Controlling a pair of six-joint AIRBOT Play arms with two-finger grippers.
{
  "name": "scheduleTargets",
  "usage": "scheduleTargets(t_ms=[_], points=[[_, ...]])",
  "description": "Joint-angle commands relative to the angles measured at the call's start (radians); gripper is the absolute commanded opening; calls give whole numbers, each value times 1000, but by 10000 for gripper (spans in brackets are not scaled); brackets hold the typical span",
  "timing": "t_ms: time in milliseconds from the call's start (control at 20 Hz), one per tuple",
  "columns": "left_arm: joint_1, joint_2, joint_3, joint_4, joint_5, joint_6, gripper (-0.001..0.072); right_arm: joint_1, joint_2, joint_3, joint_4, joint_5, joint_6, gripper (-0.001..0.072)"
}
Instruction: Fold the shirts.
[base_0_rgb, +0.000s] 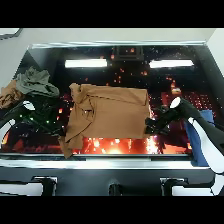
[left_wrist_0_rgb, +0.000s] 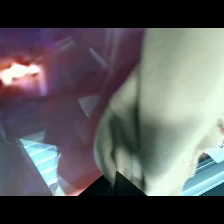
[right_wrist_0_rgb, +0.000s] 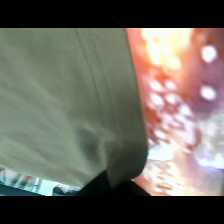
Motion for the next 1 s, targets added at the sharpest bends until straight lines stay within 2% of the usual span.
scheduleTargets(t_ms=[0, 150, 300, 450, 550, 650, 800, 950], points=[[0, 42, 31, -84, 13, 0, 26, 29, 5, -3, 87, -72, -8, 47], [0, 180, 158, -267, 109, 2, 26, 27, 82, 122, 22, -91, -87, 45], [0, 371, 399, -443, 274, 13, 26, 27, 285, 401, -226, -202, -85, 46], [3, 552, 667, -460, 480, 9, 27, 27, 529, 658, -426, -475, -84, 46], [2, 670, 779, -412, 625, 8, 27, 27, 674, 734, -449, -579, -39, 45], [1, 768, 791, -408, 693, 0, 27, 27, 784, 747, -445, -568, 58, 45], [1, 841, 791, -404, 695, -10, 26, 27, 844, 747, -445, -478, 73, 46], [0, 838, 790, -354, 689, -10, 26, 27, 834, 747, -450, -361, 73, 46]])
